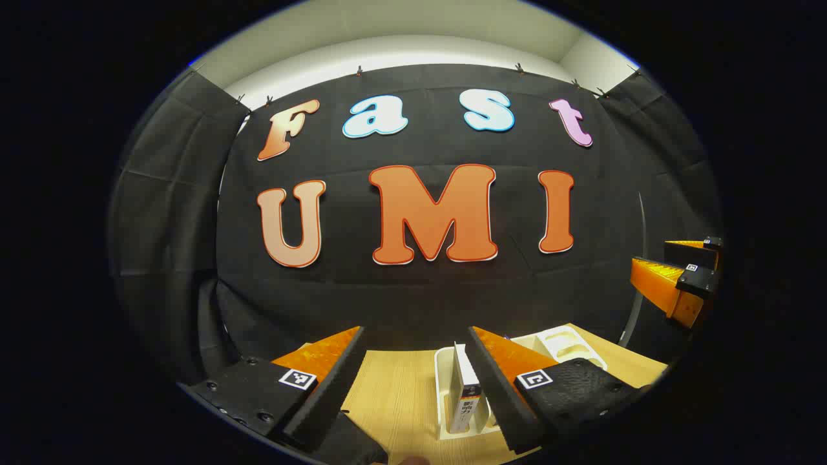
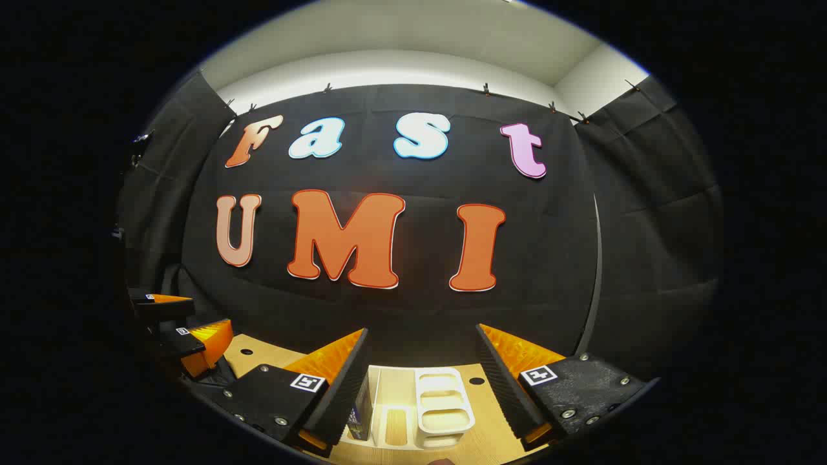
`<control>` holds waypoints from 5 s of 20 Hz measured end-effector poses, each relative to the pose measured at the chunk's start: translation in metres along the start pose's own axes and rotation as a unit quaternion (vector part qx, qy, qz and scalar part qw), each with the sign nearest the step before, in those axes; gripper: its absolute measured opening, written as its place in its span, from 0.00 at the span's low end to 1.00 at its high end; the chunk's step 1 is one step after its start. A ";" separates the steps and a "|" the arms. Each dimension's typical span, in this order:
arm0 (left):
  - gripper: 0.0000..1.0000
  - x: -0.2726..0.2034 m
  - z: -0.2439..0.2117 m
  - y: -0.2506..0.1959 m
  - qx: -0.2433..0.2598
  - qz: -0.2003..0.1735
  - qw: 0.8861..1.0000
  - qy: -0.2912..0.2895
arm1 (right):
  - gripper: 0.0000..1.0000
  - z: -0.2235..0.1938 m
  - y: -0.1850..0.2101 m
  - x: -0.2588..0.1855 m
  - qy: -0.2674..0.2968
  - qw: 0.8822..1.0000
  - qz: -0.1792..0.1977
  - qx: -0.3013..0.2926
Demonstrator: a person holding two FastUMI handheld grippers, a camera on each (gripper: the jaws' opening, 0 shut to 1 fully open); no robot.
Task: Open the schoolbag, grab two books from the bookshelf and put them into the schoolbag.
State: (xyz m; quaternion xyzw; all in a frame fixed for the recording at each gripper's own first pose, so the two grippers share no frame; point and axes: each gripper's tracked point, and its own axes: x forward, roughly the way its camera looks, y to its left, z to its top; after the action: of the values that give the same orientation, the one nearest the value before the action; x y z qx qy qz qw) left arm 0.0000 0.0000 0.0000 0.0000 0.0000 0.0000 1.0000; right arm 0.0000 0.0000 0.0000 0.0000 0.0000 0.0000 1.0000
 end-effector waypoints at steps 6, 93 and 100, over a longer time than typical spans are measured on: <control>0.96 -0.003 -0.002 0.000 0.004 0.002 1.000 0.001 | 0.94 -0.001 0.000 0.002 0.001 1.000 0.001 -0.002; 0.95 -0.092 -0.335 0.138 0.520 0.118 0.786 0.312 | 0.94 -0.087 -0.079 0.024 0.046 0.996 0.049 -0.060; 0.78 -0.062 -0.337 0.154 0.524 0.093 0.781 0.326 | 0.94 -0.088 -0.082 0.021 0.048 0.995 0.047 -0.070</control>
State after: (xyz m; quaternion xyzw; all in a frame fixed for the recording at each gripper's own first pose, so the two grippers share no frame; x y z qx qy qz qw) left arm -0.0620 0.1543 -0.3370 0.5242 0.3263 0.0930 0.7811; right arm 0.0206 -0.0825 -0.0879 -0.0695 0.0480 0.0471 0.9953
